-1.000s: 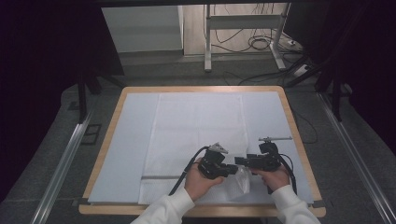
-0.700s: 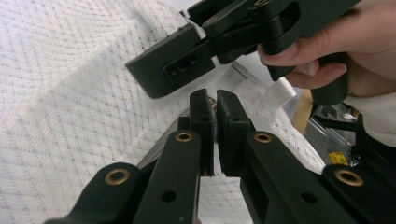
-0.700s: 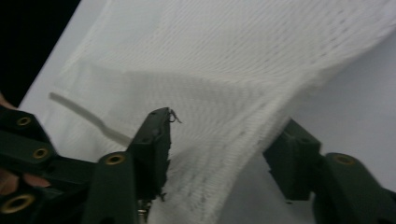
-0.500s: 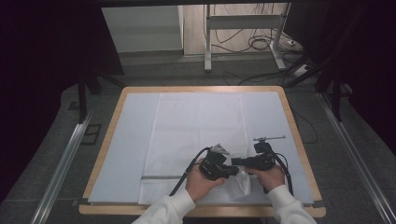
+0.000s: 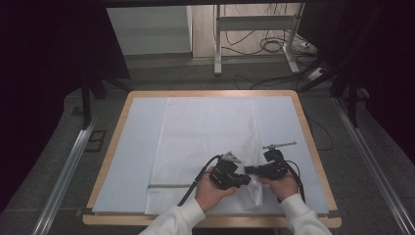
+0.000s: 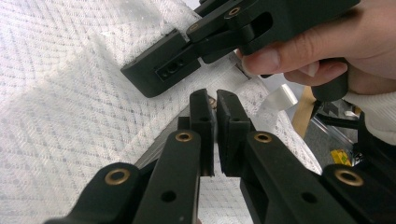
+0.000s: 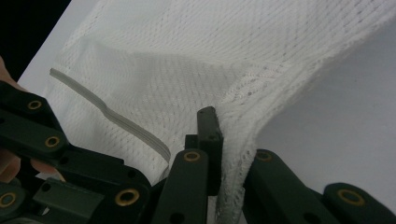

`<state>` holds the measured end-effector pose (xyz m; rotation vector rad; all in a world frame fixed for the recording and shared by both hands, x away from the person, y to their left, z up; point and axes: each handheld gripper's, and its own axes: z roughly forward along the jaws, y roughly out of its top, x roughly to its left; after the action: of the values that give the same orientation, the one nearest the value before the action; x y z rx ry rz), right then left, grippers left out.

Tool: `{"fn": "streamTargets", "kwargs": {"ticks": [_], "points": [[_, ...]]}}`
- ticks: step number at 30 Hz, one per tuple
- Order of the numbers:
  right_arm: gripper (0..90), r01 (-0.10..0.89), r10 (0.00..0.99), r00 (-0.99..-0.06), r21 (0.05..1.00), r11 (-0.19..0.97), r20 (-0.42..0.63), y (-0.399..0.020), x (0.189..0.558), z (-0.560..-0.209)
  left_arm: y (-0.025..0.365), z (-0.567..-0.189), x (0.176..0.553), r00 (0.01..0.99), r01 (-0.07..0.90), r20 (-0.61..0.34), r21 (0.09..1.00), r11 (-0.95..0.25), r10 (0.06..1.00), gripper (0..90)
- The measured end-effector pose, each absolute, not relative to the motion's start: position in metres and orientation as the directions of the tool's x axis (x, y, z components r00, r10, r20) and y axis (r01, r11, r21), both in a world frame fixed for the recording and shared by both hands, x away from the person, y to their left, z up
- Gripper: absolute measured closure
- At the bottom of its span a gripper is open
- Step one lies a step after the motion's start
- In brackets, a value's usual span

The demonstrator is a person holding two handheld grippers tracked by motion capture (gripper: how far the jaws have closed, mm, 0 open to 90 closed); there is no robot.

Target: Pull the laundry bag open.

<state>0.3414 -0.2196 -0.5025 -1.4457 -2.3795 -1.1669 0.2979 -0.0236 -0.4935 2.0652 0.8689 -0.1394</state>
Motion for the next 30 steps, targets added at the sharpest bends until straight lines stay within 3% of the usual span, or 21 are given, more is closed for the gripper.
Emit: {"fn": "streamTargets", "kwargs": {"ticks": [30], "points": [[88.3, 0.761, 0.669, -0.593, 0.583, 0.283, 0.449, -0.223, 0.338, -0.501, -0.017, -0.507, 0.305, 0.722, 0.667, -0.438, 0.645, -0.373, 0.535, 87.1]]}}
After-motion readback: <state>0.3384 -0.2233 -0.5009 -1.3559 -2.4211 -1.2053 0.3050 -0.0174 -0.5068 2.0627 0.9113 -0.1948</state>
